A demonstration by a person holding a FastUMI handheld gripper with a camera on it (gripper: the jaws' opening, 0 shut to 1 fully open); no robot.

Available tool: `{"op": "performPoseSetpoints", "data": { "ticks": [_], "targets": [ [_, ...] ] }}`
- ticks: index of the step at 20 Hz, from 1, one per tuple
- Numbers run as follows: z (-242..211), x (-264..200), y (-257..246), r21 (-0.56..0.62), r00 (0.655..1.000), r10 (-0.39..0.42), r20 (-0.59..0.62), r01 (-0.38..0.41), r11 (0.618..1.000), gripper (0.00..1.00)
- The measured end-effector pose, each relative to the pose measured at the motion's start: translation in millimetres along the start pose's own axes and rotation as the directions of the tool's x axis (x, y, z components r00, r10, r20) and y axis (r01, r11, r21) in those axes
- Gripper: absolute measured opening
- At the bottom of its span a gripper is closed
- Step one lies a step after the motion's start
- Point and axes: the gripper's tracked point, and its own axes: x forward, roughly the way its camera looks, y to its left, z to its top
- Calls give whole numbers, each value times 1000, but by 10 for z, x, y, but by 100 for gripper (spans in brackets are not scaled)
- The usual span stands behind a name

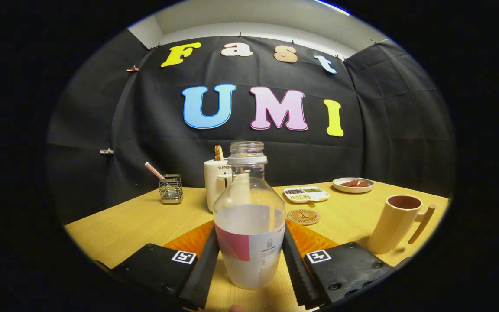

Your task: Take the bottle from table, then pour the juice into the cup, finally place the bottle on the coaster

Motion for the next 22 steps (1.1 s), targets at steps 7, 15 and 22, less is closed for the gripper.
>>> {"op": "performPoseSetpoints", "data": {
  "ticks": [7, 15, 22],
  "targets": [
    [32, -3, 59, 3, 998, 55, 31, -55, 998, 76],
    [10, 111, -62, 10, 1000, 5, 13, -5, 1000, 76],
    [295, 47, -259, 174, 1000, -5, -20, 8, 985, 75]
  ]
}}
